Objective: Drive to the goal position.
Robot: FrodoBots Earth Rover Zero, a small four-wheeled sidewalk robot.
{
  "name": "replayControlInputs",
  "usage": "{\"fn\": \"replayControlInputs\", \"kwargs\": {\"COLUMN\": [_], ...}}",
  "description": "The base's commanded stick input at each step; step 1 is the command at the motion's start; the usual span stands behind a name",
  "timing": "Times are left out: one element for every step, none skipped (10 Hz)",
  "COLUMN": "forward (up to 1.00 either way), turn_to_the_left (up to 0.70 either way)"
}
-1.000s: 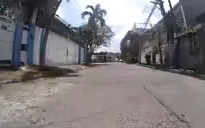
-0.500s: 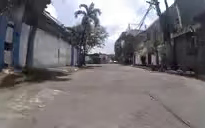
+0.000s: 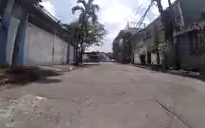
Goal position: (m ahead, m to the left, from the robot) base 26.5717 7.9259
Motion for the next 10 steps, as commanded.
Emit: {"fn": "replayControlInputs", "kwargs": {"forward": [0.97, 0.97, 0.97, 0.97, 0.97, 0.97, 0.97, 0.97, 0.97, 0.97], "turn_to_the_left": [0.0, 0.0, 0.0, 0.0, 0.0, 0.0, 0.0, 0.0, 0.0, 0.0]}}
